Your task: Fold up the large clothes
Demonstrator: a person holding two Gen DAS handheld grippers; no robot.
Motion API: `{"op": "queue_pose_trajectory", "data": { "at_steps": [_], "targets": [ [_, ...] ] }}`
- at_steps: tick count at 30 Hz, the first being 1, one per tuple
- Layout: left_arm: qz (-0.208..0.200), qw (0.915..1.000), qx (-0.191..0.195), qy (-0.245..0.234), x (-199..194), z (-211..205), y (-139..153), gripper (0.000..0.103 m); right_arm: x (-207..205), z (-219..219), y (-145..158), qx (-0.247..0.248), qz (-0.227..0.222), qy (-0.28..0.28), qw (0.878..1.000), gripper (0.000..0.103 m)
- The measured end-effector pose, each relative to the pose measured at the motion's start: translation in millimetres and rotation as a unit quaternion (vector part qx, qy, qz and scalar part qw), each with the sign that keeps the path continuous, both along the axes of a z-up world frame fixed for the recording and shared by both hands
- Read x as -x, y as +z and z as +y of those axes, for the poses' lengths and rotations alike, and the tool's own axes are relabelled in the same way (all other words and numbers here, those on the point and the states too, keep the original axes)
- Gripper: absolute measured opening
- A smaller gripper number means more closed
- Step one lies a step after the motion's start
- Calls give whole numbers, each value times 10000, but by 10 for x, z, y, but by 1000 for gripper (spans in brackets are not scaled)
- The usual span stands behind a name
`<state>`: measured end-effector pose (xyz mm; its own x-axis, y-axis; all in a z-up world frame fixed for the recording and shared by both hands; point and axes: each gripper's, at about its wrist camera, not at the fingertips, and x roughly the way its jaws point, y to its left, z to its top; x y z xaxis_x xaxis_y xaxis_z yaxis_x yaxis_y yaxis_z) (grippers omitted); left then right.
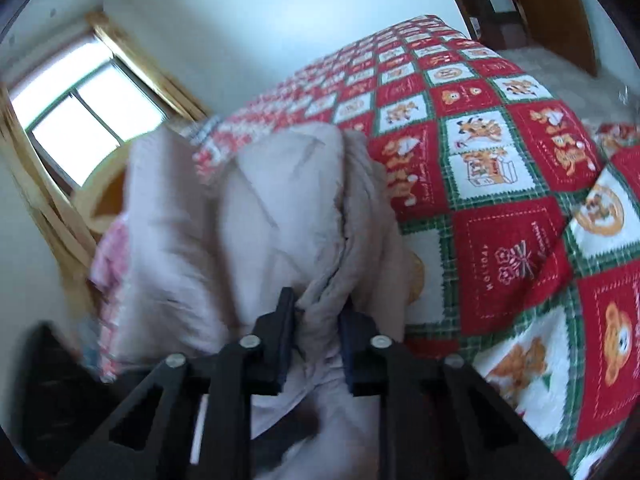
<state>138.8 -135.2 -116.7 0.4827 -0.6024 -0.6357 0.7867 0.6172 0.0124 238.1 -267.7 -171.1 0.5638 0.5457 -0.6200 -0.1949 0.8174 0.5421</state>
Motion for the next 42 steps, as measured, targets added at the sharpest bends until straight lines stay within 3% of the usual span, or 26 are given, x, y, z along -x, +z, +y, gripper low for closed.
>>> {"op": "queue_pose_trajectory", "data": {
  "at_steps": [1, 5, 8, 11, 13, 15, 18, 19, 21, 24, 25, 27, 31, 34, 38, 42],
  "targets": [
    [-80, 9998, 13, -163, 107, 63, 59, 57, 67, 10, -18, 4, 0, 24, 10000, 18],
    [-261, 9989, -91, -383, 329, 271, 254, 58, 98, 19, -104, 112, -24, 120, 9999, 18],
    [-288, 9972, 480, -489, 410, 647, 505, 65, 58, 37, -190, 291, -53, 32, 9996, 16],
    [-593, 9932, 989, -148, 394, 1090, 753, 68, 46, -67, -255, -177, 97, -13, 9998, 15],
    [-902, 9878, 1163, 519, 254, 1415, 794, 83, 89, -71, -245, -210, 101, -7, 9997, 15],
    [-935, 9765, 1229, 1504, -58, 1747, 738, 84, 109, -34, -232, -61, 52, -20, 10000, 15],
    [-380, 9440, 1377, 2974, -772, 2233, 452, 84, 143, 7, -227, 51, 37, -72, 10000, 15],
    [-68, 9284, 1523, 3389, -1022, 2396, 291, 84, 171, 16, -229, 83, 38, -89, 9999, 16],
    [457, 9049, 1853, 3804, -1345, 2543, 50, 84, 183, 36, -240, 140, 43, -134, 9998, 16],
    [1069, 8864, 2744, 3571, -1518, 2563, -136, 83, 104, 63, -266, 205, 60, -181, 9996, 16],
    [1196, 8890, 2951, 3291, -1544, 2437, -145, 83, 104, 65, -272, 212, 73, -190, 9996, 16],
    [1046, 9062, 2854, 2941, -1570, 2156, -48, 83, 96, 63, -305, 192, 137, -265, 9994, 16],
    [474, 9468, 2145, 2350, -1532, 1543, 264, 83, 77, 43, -347, 162, 222, -347, 9990, 16],
    [-166, 9677, 1428, 2072, -1426, 1219, 434, 83, 47, 14, -368, 66, 299, -361, 9989, 16],
    [-814, 9838, 424, 1538, -1277, 723, 416, 83, 16, -27, -399, 6, 375, -385, 9986, 16],
    [-827, 9869, -341, 1339, -1328, 404, 124, 83, 32, -144, -430, -104, 536, -541, 9970, 15]
  ]
}}
